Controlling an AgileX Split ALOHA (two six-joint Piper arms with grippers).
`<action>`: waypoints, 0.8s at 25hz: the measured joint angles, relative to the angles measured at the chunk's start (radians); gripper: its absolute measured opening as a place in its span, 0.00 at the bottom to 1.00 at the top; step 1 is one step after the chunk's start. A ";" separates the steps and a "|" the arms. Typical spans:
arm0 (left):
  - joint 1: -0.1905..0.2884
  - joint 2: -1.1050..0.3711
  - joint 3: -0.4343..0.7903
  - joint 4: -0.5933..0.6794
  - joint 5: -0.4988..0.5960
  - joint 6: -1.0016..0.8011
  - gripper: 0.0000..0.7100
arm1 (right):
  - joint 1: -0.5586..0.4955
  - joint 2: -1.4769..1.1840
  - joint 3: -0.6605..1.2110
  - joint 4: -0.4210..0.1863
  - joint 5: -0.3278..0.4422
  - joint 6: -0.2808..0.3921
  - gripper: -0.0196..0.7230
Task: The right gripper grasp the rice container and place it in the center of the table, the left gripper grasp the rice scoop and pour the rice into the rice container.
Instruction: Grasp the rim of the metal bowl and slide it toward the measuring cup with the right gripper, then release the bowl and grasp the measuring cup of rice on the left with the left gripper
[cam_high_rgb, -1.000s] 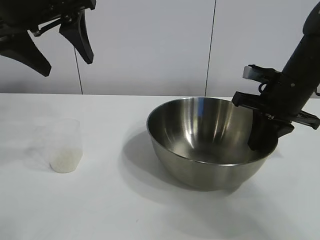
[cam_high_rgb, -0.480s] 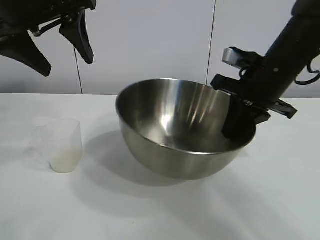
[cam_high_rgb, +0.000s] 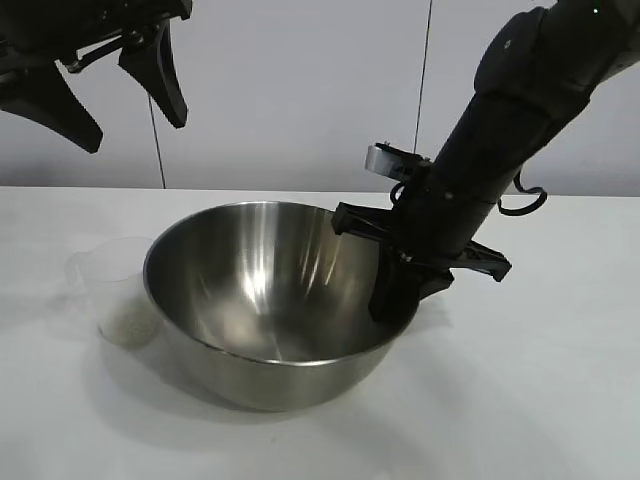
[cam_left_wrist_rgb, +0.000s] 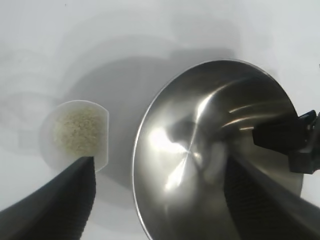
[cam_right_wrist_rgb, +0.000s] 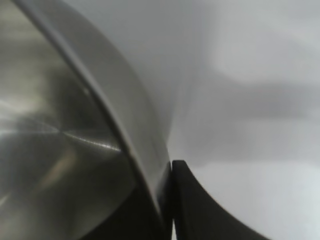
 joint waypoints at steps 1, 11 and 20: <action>0.000 0.000 0.000 0.000 0.000 0.000 0.74 | 0.000 -0.001 0.000 0.004 0.000 0.001 0.09; 0.000 0.000 0.000 0.000 0.000 0.000 0.74 | -0.024 -0.051 0.000 0.005 0.094 0.003 0.65; 0.000 0.000 0.000 0.000 0.000 0.000 0.74 | -0.200 -0.290 0.000 -0.058 0.221 0.005 0.66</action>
